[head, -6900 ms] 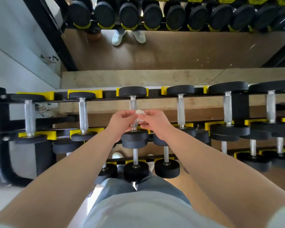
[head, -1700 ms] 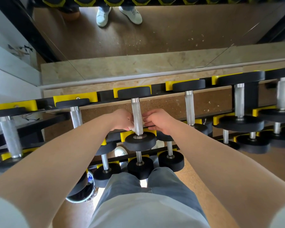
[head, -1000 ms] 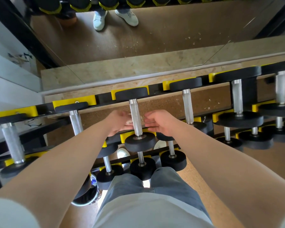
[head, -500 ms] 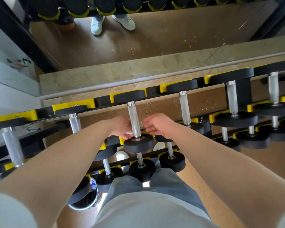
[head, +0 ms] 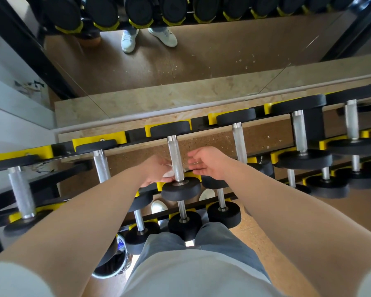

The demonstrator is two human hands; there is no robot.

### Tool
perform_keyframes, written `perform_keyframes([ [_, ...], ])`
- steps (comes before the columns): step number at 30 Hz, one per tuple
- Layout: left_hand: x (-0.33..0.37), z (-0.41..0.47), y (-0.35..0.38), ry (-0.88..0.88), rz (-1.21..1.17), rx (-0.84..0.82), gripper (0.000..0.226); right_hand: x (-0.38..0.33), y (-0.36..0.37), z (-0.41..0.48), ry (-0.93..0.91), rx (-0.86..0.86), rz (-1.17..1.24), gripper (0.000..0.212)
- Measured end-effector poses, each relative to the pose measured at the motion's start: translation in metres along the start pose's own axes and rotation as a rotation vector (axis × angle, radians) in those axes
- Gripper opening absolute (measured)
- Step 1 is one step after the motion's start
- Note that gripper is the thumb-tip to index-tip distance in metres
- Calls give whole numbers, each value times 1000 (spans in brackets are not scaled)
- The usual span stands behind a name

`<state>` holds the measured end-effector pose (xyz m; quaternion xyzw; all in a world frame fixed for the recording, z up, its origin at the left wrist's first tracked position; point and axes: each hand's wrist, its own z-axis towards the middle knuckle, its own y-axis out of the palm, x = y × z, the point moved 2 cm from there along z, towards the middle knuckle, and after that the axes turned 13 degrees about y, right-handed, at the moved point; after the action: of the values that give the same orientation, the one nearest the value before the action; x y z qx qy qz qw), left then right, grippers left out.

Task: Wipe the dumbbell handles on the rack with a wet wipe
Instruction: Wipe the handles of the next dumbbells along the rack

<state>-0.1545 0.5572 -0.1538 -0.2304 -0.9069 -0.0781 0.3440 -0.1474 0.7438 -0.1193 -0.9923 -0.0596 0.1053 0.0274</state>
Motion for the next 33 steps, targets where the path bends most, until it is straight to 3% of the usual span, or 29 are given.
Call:
perform_keyframes([
  [3, 15, 5, -11, 123, -339, 210, 29, -1, 0, -1, -19, -1, -12, 35],
  [5, 19, 7, -18, 180, -434, 289, 22, -2, 1, -2, -31, 6, -12, 36],
  [7, 14, 2, -18, 171, -386, 285, 25, -2, 4, -3, -29, 15, -11, 36],
  [11, -4, -22, 4, 100, 76, 73, 25, 2, 12, -6, -1, 21, -29, 32],
  [13, -13, -23, 4, 101, 130, 68, 21, 4, 15, -6, 7, 32, -57, 31],
  [18, 6, 1, -13, 175, -531, 301, 13, 5, 17, -3, 15, 26, -96, 33],
  [22, 6, 11, -10, 237, -345, 344, 11, 4, 15, -6, 7, 28, -69, 32],
  [28, -44, 2, 15, 67, 111, 190, 14, 15, 13, -4, 27, 42, -58, 32],
  [33, 2, 18, -3, 156, -326, 400, 18, 12, 11, -6, 16, 28, -47, 33],
])
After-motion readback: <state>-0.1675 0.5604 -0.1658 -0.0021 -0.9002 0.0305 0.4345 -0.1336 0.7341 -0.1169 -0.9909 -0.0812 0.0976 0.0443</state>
